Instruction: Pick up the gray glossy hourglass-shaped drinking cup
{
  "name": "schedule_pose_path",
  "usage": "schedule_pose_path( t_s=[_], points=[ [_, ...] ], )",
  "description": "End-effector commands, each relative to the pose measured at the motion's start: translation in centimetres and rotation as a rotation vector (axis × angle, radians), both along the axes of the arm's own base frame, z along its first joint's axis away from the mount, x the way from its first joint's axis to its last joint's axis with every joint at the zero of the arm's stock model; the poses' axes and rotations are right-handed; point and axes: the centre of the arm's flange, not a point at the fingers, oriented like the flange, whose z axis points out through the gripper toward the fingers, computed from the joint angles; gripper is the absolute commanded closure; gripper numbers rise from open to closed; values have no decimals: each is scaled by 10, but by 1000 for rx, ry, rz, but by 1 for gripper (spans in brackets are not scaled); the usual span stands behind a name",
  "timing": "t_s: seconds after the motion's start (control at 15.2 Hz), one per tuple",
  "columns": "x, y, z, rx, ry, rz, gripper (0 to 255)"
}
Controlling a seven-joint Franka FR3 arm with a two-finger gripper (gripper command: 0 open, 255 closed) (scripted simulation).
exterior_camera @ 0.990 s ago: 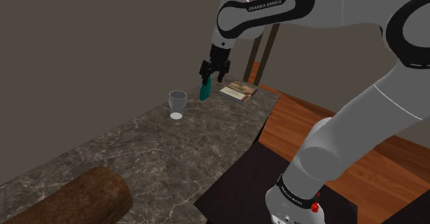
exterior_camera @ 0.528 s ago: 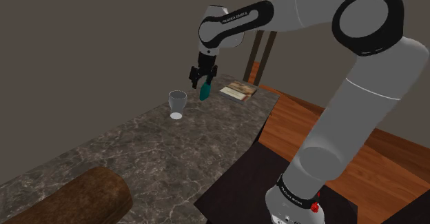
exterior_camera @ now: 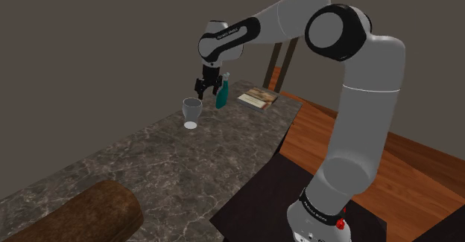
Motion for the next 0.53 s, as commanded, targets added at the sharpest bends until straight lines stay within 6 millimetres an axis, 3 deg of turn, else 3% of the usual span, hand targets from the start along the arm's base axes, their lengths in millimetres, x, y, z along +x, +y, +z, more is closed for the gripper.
schedule_pose_path(
  t_s=[0.0,0.26,0.46],
  points=[
    [23,-2,-17,-7,5,10,0],
    [65,-10,-49,-20,14,30,0],
    [69,-11,-63,-21,15,31,0]
  ],
)
